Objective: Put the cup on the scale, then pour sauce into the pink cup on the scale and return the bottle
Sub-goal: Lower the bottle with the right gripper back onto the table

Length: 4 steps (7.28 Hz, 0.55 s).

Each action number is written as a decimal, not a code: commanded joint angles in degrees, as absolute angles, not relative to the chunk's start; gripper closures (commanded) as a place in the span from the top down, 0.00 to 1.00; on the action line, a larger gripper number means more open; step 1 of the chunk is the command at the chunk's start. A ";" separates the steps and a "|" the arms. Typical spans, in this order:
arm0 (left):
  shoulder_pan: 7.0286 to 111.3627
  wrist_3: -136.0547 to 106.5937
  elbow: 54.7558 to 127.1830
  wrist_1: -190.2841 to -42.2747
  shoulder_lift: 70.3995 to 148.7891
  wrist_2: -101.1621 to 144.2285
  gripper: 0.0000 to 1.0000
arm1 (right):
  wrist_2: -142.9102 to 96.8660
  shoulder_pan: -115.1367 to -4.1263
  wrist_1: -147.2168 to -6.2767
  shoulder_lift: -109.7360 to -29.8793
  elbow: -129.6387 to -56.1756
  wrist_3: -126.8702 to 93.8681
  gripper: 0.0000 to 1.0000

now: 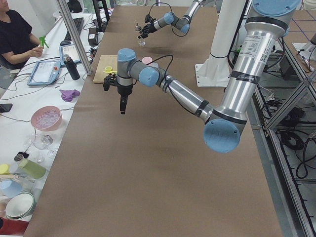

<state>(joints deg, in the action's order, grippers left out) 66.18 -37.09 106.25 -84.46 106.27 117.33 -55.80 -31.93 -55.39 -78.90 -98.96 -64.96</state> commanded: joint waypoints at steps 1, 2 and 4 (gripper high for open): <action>66.18 -37.09 105.91 -84.46 106.17 117.33 0.99 | -54.58 -30.16 -55.28 -78.23 -98.61 -68.27 0.13; 66.09 -37.09 105.91 -84.46 106.08 117.33 0.99 | -54.58 -29.97 -55.28 -77.96 -98.44 -68.29 0.13; 66.09 -37.09 105.91 -84.46 106.08 117.33 0.99 | -54.67 -29.71 -50.39 -78.13 -96.08 -68.38 0.14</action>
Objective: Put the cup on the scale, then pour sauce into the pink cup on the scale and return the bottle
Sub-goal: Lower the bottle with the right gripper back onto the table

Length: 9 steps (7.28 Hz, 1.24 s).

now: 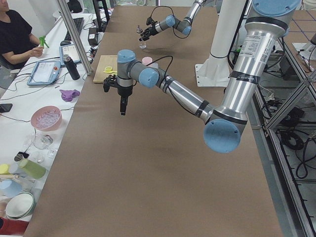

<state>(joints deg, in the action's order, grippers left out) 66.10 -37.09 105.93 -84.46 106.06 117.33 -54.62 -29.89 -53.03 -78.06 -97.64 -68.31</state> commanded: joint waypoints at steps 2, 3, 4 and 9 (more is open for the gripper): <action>66.09 -37.09 105.91 -84.46 106.00 117.33 0.99 | -54.58 -29.53 -49.75 -78.48 -94.84 -67.77 0.16; 66.09 -37.09 105.91 -84.46 106.00 117.33 0.99 | -54.58 -29.44 -49.66 -78.40 -94.83 -67.59 0.18; 66.09 -37.09 105.91 -84.46 105.91 117.33 0.99 | -54.58 -29.44 -49.66 -78.49 -94.83 -67.50 0.41; 66.09 -37.00 105.91 -84.46 105.91 117.33 0.99 | -55.20 -29.53 -49.75 -79.71 -97.89 -64.42 1.00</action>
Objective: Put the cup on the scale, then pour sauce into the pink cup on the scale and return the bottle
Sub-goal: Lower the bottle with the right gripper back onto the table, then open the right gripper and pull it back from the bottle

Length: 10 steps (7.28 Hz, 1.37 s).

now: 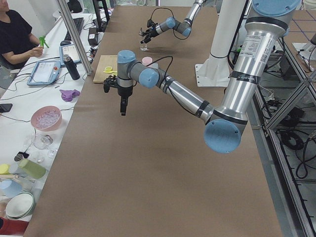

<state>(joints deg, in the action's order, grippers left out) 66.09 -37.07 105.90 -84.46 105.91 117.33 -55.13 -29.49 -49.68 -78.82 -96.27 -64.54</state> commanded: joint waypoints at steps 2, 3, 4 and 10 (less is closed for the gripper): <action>66.09 -37.00 106.17 -84.46 105.82 117.33 0.99 | -55.28 -27.79 -49.75 -88.37 -106.13 -64.77 1.00; 66.18 -37.00 106.26 -84.46 105.65 117.33 0.99 | -55.20 -26.73 -49.83 -91.46 -109.04 -65.38 1.00; 66.09 -37.00 106.26 -84.46 105.56 117.33 0.99 | -55.46 -26.37 -49.92 -94.10 -113.16 -65.56 1.00; 66.09 -37.00 106.26 -84.46 105.73 117.33 0.99 | -90.22 -47.71 -50.98 -102.40 -127.53 -61.64 1.00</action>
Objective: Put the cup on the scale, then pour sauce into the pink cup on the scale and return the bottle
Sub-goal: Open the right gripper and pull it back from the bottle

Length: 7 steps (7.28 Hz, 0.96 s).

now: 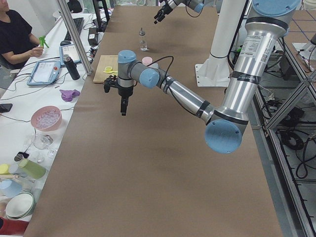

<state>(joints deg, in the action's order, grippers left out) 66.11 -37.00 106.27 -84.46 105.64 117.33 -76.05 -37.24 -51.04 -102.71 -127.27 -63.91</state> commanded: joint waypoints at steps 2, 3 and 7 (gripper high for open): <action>66.09 -37.00 106.26 -84.46 105.73 117.33 0.99 | -105.85 -62.08 -51.06 -102.13 -123.77 -46.99 1.00; 66.09 -37.00 106.26 -84.46 105.73 117.33 0.99 | -114.70 -69.27 -51.15 -100.04 -118.62 -38.32 1.00; 66.44 -37.00 106.70 -85.08 105.38 117.86 0.99 | -132.19 -82.61 -77.05 -83.17 -101.77 -16.50 1.00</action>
<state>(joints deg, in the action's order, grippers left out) 66.22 -37.14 106.68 -84.90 105.49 117.69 -130.33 -80.89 -64.92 -87.48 -103.75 -23.53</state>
